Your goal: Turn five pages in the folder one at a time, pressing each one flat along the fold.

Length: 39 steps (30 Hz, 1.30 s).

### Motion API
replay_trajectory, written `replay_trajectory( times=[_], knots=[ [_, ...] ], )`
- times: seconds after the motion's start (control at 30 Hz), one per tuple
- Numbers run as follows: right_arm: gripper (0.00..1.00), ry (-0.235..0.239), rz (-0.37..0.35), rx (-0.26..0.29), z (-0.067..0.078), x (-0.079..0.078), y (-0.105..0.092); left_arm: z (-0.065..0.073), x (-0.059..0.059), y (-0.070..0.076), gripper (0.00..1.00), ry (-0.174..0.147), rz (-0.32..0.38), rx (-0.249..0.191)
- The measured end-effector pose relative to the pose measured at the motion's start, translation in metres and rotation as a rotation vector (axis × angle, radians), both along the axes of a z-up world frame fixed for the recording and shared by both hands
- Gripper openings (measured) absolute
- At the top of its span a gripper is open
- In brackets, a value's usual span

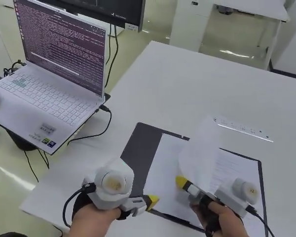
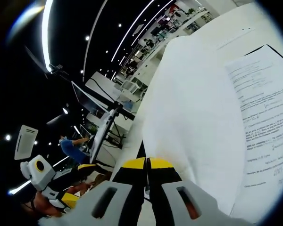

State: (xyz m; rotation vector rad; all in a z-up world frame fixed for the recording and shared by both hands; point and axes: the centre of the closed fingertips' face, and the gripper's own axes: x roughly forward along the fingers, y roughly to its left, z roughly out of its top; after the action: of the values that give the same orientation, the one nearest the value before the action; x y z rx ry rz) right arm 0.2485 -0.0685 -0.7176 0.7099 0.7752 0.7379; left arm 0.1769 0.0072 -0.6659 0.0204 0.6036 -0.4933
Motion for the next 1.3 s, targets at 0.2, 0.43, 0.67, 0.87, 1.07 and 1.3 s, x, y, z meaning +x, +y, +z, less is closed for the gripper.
replay_trajectory(
  times=[0.2, 0.43, 0.67, 0.87, 1.07, 1.3],
  knots=[
    [0.0, 0.035, 0.031, 0.005, -0.011, -0.008, 0.021, 0.001, 0.004, 0.023, 0.6, 0.003, 0.01, 0.011],
    [0.0, 0.075, 0.092, -0.018, -0.028, -0.022, 0.042, -0.005, 0.008, 0.033, 0.6, 0.019, 0.0, 0.017],
    [0.0, 0.107, 0.099, -0.066, -0.048, -0.032, 0.044, -0.014, 0.009, 0.02, 0.59, 0.043, -0.049, 0.016],
    [0.0, 0.118, 0.077, -0.096, -0.059, -0.03, 0.046, -0.02, 0.01, 0.01, 0.58, 0.064, -0.079, 0.017],
    [0.09, 0.138, 0.097, -0.107, -0.067, -0.036, 0.049, -0.032, 0.015, 0.013, 0.55, 0.095, -0.072, 0.017],
    [0.26, 0.083, 0.186, -0.045, -0.056, -0.054, 0.057, -0.041, 0.02, 0.006, 0.53, 0.113, -0.073, 0.013]
  ],
)
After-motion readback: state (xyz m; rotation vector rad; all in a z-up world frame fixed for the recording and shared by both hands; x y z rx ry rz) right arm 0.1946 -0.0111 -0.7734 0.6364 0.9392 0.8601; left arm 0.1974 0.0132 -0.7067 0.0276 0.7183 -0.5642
